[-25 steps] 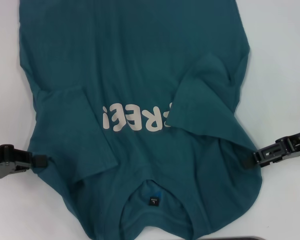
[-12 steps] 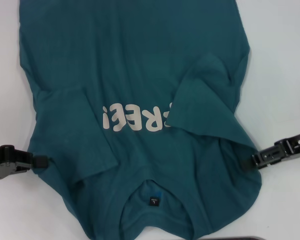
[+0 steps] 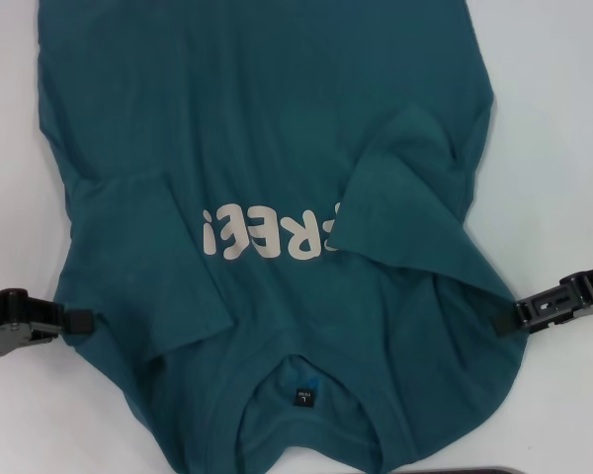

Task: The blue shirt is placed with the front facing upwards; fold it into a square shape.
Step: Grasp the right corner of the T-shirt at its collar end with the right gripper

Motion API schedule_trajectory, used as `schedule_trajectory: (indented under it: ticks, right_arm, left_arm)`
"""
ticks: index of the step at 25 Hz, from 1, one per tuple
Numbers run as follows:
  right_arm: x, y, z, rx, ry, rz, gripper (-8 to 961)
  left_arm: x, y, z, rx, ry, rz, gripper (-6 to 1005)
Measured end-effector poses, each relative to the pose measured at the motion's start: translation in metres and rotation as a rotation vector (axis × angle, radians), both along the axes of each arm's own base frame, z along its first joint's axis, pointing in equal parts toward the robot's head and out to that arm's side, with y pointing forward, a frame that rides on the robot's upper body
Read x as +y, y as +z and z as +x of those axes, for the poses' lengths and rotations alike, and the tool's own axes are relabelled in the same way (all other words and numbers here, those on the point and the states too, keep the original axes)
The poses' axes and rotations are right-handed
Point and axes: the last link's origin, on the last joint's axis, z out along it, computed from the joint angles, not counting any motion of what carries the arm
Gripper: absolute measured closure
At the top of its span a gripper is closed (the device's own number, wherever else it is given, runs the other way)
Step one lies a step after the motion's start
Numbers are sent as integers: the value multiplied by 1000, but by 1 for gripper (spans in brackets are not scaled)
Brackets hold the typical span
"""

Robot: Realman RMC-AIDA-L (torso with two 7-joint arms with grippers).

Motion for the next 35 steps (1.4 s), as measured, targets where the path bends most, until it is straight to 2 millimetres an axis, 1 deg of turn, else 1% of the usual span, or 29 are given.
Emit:
schedule_trajectory:
  ticks: [7,25,35]
  right_arm:
    - [3,-4,0,-25,9,-4,139]
    - [9,-17,-15,4,43,-31,168]
    - [9,-15,-15,4,28,-32,185]
  left_arm:
    - [0,0,0,0,0,0,997]
    - [2,0,0,5,-2,6,996]
    - [3,0,1,5,-3,6,997]
